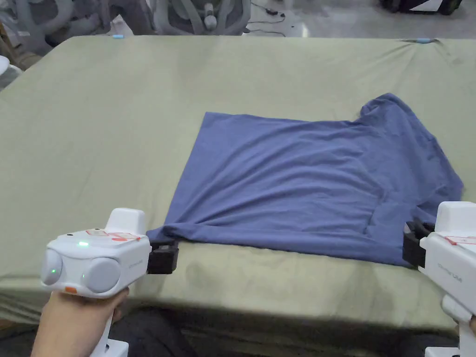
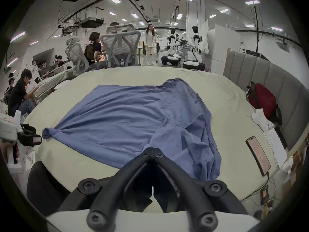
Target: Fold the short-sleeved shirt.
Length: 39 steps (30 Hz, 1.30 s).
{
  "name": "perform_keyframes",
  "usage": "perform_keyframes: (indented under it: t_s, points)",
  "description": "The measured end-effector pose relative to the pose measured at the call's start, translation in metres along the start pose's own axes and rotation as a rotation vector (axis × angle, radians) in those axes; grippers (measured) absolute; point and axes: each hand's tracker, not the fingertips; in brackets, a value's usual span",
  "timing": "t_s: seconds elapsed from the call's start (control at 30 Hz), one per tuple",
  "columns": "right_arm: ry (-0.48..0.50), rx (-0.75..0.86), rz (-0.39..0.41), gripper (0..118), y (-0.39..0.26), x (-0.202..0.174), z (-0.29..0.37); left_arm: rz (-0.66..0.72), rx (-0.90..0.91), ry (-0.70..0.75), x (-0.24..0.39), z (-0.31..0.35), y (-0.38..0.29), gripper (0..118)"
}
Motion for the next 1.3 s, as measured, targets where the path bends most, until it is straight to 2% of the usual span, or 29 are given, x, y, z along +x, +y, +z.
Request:
perform_keyframes:
  t_s: [0.07, 0.13, 0.2, 0.23, 0.27, 0.3, 0.4, 0.57, 0.6, 0.63, 0.67, 0.7, 0.73, 0.77, 0.83, 0.87, 0.93, 1.03, 1.07, 1.13, 1.17, 1.3]
  points:
    - [0.004, -0.002, 0.005, 0, 0.001, 0.004, 0.001, -0.014, 0.003, -0.012, 0.001, -0.012, 0.008, 71]
    - [-0.004, -0.003, 0.012, 0, 0.003, 0.008, 0.003, -0.025, -0.003, -0.018, -0.002, -0.024, 0.014, 70]
    - [-0.013, -0.001, 0.011, 0, 0.005, 0.015, 0.006, -0.025, -0.058, -0.041, -0.004, -0.040, 0.018, 58]
    - [-0.017, 0.000, 0.007, 0, 0.006, 0.018, 0.007, -0.014, -0.086, -0.056, -0.004, -0.046, 0.019, 46]
    - [-0.022, -0.001, 0.006, 0, 0.007, 0.021, 0.009, 0.005, -0.106, -0.064, -0.007, -0.049, 0.019, 10]
    - [-0.030, -0.002, 0.009, 0, 0.007, 0.024, 0.010, 0.016, -0.078, -0.068, -0.004, -0.045, 0.019, 4]
    - [-0.062, -0.025, 0.031, 0, 0.006, 0.033, 0.014, 0.007, -0.072, -0.049, 0.002, -0.033, 0.019, 3]
    - [-0.133, -0.056, -0.004, 1, -0.007, 0.065, 0.016, -0.008, -0.048, -0.032, 0.011, -0.024, 0.020, 3]
    - [-0.163, -0.032, -0.022, 11, -0.011, 0.075, 0.018, -0.011, -0.045, -0.034, 0.014, -0.022, 0.020, 3]
    - [-0.176, -0.008, -0.037, 36, -0.014, 0.082, 0.020, -0.013, -0.043, -0.037, 0.015, -0.021, 0.021, 3]
    - [-0.164, -0.005, -0.050, 85, -0.017, 0.089, 0.021, -0.015, -0.042, -0.044, 0.016, -0.022, 0.020, 3]
    - [-0.154, -0.020, -0.058, 115, -0.020, 0.097, 0.018, -0.018, -0.042, -0.045, 0.017, -0.022, 0.020, 3]
    - [-0.142, -0.046, -0.062, 118, -0.022, 0.103, 0.014, -0.021, -0.043, -0.043, 0.018, -0.023, 0.020, 3]
    - [-0.138, -0.030, -0.053, 109, -0.026, 0.108, 0.014, -0.025, -0.047, -0.040, 0.019, -0.024, 0.019, 3]
    - [-0.146, -0.069, -0.026, 107, -0.031, 0.112, 0.003, -0.027, -0.052, -0.039, 0.018, -0.026, 0.017, 3]
    - [-0.138, -0.138, 0.001, 107, -0.032, 0.115, -0.009, -0.026, -0.054, -0.039, 0.018, -0.026, 0.017, 3]
    - [-0.116, -0.174, 0.028, 94, -0.035, 0.116, -0.023, -0.026, -0.058, -0.039, 0.018, -0.026, 0.016, 3]
    - [-0.021, -0.200, -0.003, 36, -0.036, 0.117, -0.044, -0.031, -0.062, -0.036, 0.018, -0.026, 0.016, 3]
    - [0.006, -0.204, -0.008, 21, -0.037, 0.116, -0.050, -0.031, -0.063, -0.034, 0.017, -0.027, 0.016, 3]
    - [0.003, -0.221, -0.011, 17, -0.037, 0.114, -0.058, -0.034, -0.067, -0.036, 0.017, -0.028, 0.016, 3]
    - [-0.001, -0.217, -0.016, 6, -0.036, 0.113, -0.056, -0.036, -0.068, -0.035, 0.016, -0.027, 0.016, 3]
    - [0.012, -0.136, -0.162, 4, -0.023, 0.123, -0.026, -0.051, -0.040, 0.062, 0.010, -0.013, 0.026, 3]
